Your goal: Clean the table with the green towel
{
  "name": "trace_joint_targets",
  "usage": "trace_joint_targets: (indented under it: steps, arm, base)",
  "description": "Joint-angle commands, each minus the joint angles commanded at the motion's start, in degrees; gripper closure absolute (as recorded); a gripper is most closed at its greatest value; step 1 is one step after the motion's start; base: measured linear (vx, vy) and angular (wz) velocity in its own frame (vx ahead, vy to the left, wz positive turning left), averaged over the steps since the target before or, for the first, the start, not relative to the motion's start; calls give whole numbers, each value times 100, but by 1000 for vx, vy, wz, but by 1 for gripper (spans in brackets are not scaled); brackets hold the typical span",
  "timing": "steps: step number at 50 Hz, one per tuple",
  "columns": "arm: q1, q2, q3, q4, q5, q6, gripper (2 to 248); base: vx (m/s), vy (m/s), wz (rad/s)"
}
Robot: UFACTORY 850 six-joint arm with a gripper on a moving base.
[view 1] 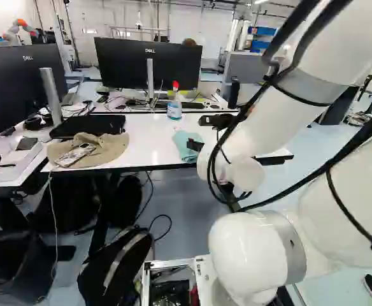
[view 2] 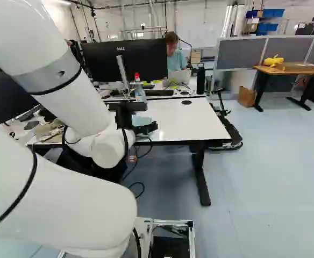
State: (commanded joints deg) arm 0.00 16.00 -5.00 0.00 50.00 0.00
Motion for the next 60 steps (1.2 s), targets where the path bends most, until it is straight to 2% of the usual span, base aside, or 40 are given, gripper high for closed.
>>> trace_joint_targets:
  steps: [1, 18, 27, 44, 60]
  arm:
    - [47, -85, -148, 0, 0, 0, 3]
    - [272, -308, -586, 1, -12, 0, 3]
    - [439, -384, -786, 68, -200, 0, 3]
    - [729, -569, -1198, 341, -1053, 0, 3]
    - [905, -814, -1658, 624, -2012, 0, 3]
  base:
    - [0, 0, 0]
    - [1, 0, 0]
    - [0, 0, 0]
    - [0, 0, 0]
    - [0, 0, 0]
